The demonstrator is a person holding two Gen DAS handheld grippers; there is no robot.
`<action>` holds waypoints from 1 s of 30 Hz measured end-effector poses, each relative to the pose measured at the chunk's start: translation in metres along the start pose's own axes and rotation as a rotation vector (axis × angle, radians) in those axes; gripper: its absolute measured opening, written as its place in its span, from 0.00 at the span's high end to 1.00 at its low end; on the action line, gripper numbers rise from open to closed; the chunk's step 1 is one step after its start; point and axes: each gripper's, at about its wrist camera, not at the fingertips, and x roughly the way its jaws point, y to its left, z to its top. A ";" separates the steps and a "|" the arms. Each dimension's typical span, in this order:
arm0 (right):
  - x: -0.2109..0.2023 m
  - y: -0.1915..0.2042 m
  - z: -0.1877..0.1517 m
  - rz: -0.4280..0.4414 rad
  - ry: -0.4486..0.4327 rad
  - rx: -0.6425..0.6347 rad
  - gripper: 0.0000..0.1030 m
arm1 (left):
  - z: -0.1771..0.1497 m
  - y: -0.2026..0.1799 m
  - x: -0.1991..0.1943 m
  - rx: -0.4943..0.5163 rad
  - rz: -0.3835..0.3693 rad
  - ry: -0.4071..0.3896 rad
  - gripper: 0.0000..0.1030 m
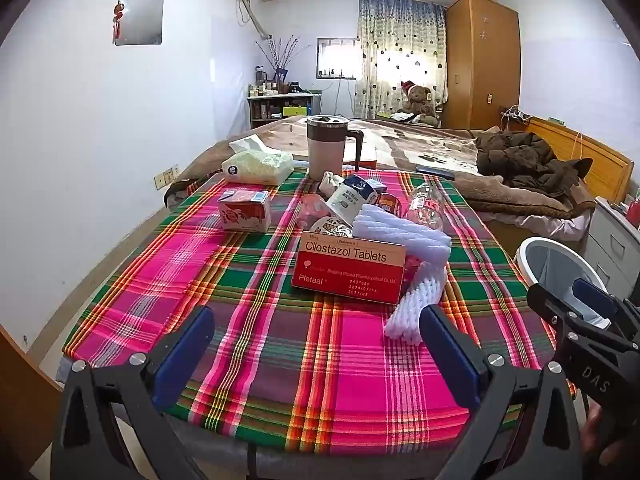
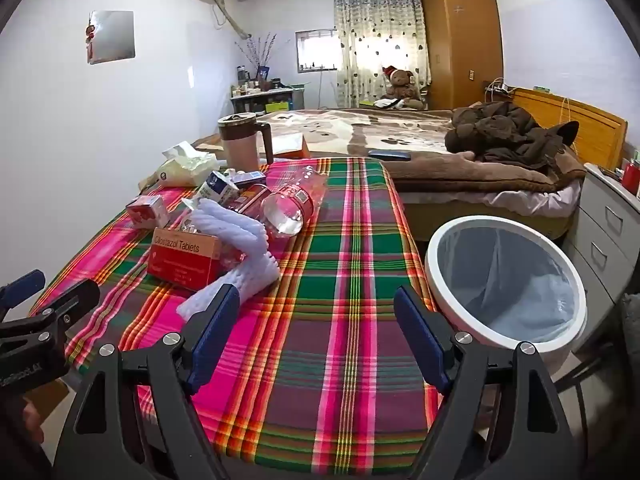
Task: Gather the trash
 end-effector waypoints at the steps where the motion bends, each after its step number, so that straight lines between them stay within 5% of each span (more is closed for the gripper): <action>1: 0.000 0.000 0.000 0.000 -0.007 -0.001 0.21 | 0.000 0.000 0.000 0.007 0.009 0.003 0.00; 30: -0.005 -0.003 0.002 -0.044 -0.015 -0.013 0.21 | -0.001 0.001 0.001 -0.025 0.009 0.010 0.00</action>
